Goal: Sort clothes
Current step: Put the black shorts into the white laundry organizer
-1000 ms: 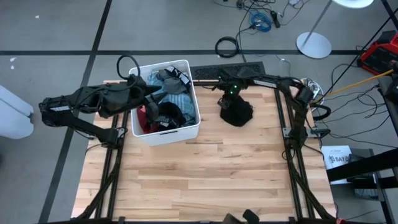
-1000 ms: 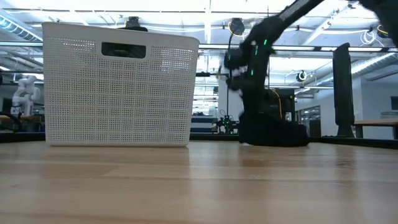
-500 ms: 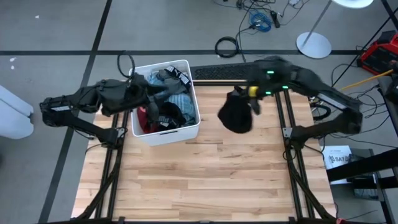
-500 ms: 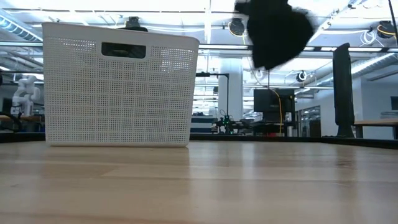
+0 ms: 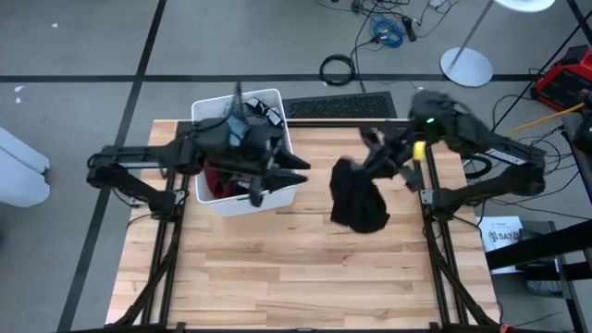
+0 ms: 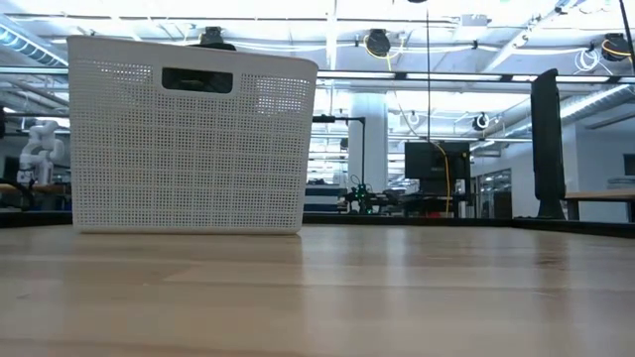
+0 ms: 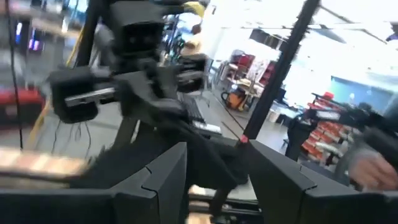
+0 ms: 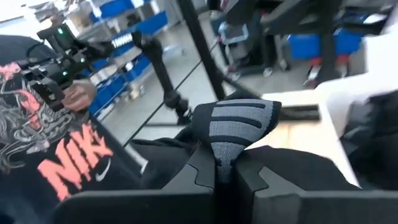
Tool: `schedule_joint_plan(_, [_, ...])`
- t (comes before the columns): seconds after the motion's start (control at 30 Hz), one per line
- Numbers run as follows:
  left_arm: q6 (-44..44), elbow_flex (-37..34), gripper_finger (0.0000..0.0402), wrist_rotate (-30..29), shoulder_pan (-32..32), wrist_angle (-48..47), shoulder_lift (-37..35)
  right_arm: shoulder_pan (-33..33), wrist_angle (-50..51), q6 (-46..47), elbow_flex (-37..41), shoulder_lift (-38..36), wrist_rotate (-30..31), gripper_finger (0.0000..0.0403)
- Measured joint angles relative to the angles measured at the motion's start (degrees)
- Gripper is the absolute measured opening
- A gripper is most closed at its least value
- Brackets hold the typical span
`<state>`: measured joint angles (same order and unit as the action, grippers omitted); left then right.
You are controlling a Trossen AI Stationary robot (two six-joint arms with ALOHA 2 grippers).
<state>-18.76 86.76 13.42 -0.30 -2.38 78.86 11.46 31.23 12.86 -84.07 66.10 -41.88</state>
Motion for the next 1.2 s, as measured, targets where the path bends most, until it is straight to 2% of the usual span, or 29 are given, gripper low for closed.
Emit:
schedule_joint_plan(0.13, [-6.0,0.0,0.0175,1.0,1.2,0.0,2.3,-3.8,-0.1,-0.3,0.0,4.3,0.1,0.0005])
schedule_joint_plan(0.37, [-6.2,0.0,0.0175,4.3,1.4,-3.0,4.0,-8.2,-1.7,-0.6,0.0,9.8,-0.8,0.0005])
schedule_joint_plan(0.57, [-6.2,0.0,0.0175,6.5,1.5,-13.5,5.0,-10.0,-11.1,0.0,0.1,11.1,-7.1,0.0004])
schedule_joint_plan(0.67, [-5.7,0.0,0.0175,7.6,1.4,-16.7,5.0,-10.6,-14.5,0.4,0.1,10.4,-8.0,0.0004])
schedule_joint_plan(0.87, [-4.6,0.0,0.0175,15.1,1.1,-14.6,2.8,-10.6,-14.5,1.2,0.1,9.5,-7.3,0.0004])
schedule_joint_plan(1.03, [-1.6,0.0,0.0175,24.7,-0.1,-10.9,2.3,-10.6,-18.6,0.9,0.1,9.2,-4.5,0.0004])
schedule_joint_plan(1.2, [1.2,0.0,0.0175,23.2,-0.6,-11.1,2.2,-9.4,-25.0,1.9,0.1,9.2,-3.4,0.0004])
